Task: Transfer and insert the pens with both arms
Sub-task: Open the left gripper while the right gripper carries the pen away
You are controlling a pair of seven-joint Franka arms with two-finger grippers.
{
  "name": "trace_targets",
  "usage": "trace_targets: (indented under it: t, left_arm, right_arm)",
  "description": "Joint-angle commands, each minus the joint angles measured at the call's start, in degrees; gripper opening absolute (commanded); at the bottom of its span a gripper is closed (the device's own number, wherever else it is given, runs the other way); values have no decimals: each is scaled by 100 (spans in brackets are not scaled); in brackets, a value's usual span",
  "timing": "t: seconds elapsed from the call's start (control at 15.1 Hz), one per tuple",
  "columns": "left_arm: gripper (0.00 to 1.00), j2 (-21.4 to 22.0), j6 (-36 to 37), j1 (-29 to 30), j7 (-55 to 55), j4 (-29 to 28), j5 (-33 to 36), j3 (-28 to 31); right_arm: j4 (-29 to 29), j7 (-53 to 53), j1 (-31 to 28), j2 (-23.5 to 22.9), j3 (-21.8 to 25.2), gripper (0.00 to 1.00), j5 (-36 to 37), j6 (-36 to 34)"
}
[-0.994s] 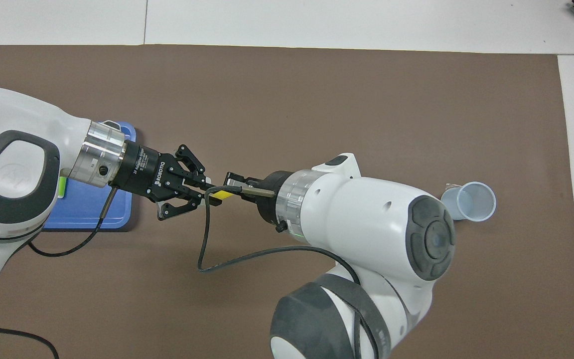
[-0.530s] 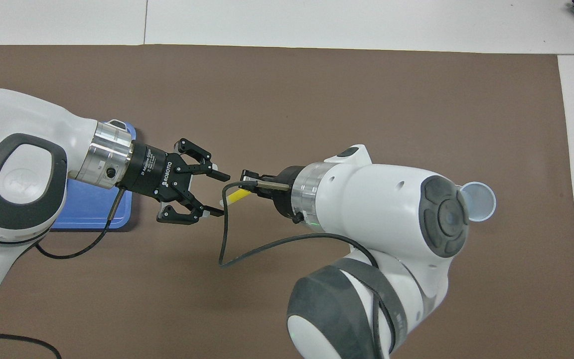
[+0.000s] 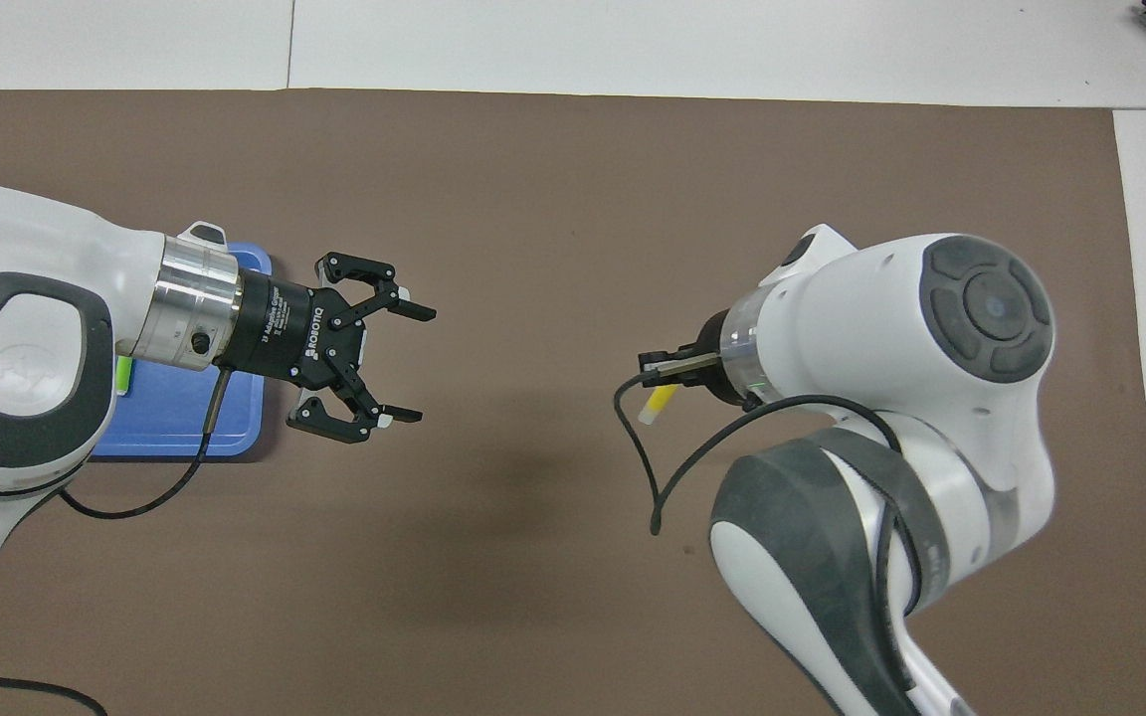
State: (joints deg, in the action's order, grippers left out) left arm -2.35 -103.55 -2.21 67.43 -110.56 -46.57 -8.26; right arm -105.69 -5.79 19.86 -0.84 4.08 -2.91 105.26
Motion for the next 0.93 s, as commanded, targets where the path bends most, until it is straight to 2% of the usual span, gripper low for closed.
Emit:
trace_targets:
  t: [0.0, 0.27, 0.53, 0.66, 0.86]
  left_arm:
    - [100, 367, -34, 307, -1298, -500, 427, -9]
    - [100, 473, -51, 765, -3091, -721, 1384, -9]
    - [100, 455, -182, 1213, -5286, -704, 2527, 0]
    - [100, 429, -524, 1415, -6430, -704, 3063, 0]
    - [100, 324, -1130, 1469, -7391, -712, 3959, -9]
  right_arm:
    - [-39, -1351, -718, 110, -66, 0, 395, -260]
    - [-144, -2206, -1203, 145, -66, 0, 571, -261]
    - [-784, -2681, -1493, 364, -66, 0, 589, 423]
    - [-1066, -2866, -1608, 427, -66, 0, 589, 749]
    - [-1252, -2946, -1635, 453, -66, 0, 589, 1084]
